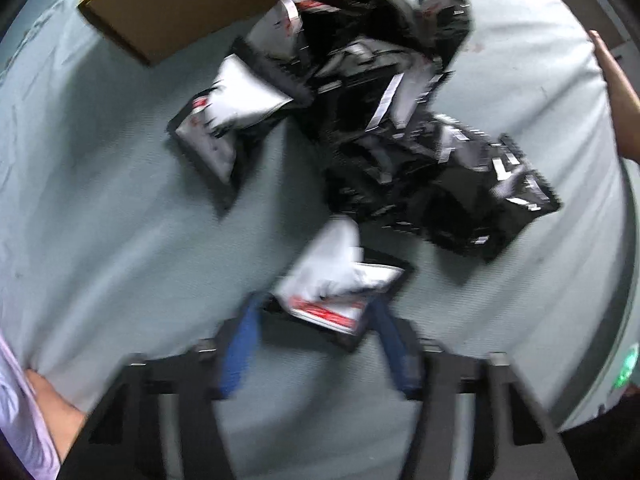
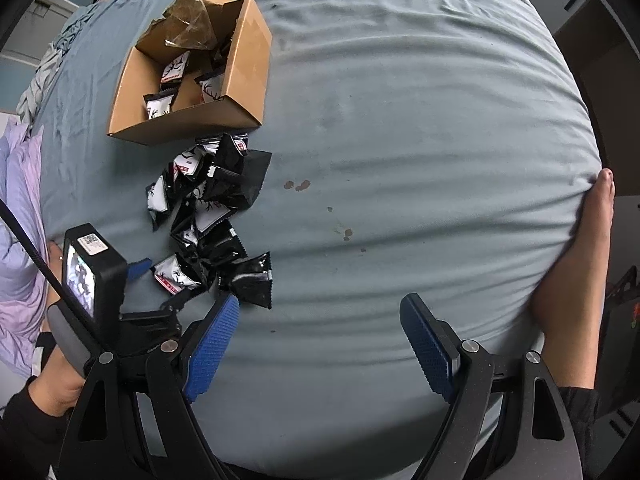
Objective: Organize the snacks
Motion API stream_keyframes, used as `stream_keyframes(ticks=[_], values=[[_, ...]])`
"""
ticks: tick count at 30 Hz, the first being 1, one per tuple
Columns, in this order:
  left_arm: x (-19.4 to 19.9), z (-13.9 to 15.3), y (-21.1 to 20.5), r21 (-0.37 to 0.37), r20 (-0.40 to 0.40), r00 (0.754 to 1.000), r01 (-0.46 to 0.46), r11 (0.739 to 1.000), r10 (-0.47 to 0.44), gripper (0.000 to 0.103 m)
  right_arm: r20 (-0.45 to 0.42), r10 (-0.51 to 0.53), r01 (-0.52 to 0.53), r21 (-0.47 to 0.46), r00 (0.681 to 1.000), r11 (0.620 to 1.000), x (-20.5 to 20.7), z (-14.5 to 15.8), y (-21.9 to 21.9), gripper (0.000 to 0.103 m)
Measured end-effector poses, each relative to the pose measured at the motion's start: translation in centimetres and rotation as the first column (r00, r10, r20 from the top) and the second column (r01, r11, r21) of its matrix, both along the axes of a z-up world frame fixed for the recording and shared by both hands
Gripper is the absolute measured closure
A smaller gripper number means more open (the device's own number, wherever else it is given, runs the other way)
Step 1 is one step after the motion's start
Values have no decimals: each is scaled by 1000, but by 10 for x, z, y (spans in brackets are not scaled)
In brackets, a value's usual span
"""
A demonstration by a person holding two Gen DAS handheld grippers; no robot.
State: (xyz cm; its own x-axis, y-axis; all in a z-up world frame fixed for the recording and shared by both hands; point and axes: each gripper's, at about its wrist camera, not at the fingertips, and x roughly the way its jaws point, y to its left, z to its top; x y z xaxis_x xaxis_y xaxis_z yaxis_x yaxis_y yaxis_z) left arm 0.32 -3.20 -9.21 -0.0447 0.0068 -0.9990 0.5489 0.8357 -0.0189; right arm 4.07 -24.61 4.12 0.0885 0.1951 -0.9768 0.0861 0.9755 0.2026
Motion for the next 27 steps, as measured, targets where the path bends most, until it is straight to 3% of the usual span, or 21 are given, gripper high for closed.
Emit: stream_keyframes(ticks=[2,6,13,20,27], values=[[-1,4,-5,-8,2,1000,10,1000,-10,83,-3,1,-1,-6,1000,1000,1,-1,0,21],[2,15,-6,-35,21,1000,10,999,-10,92,-2,0,0,-25,1000,1000,2,-3,0,21],[17,49,10,-97,72,994,-74,993,81,97,5,-28,28,-22,1000,999,4,0,-6,21],[29,100,27,-264,93,979,-152,953,182,98,-6,-35,35,-7,999,999,4,-2,-6,21],[43,120,48,-323,134,952,-220,920,275,99,-24,-14,13,-34,1000,999,6,-12,0,21]])
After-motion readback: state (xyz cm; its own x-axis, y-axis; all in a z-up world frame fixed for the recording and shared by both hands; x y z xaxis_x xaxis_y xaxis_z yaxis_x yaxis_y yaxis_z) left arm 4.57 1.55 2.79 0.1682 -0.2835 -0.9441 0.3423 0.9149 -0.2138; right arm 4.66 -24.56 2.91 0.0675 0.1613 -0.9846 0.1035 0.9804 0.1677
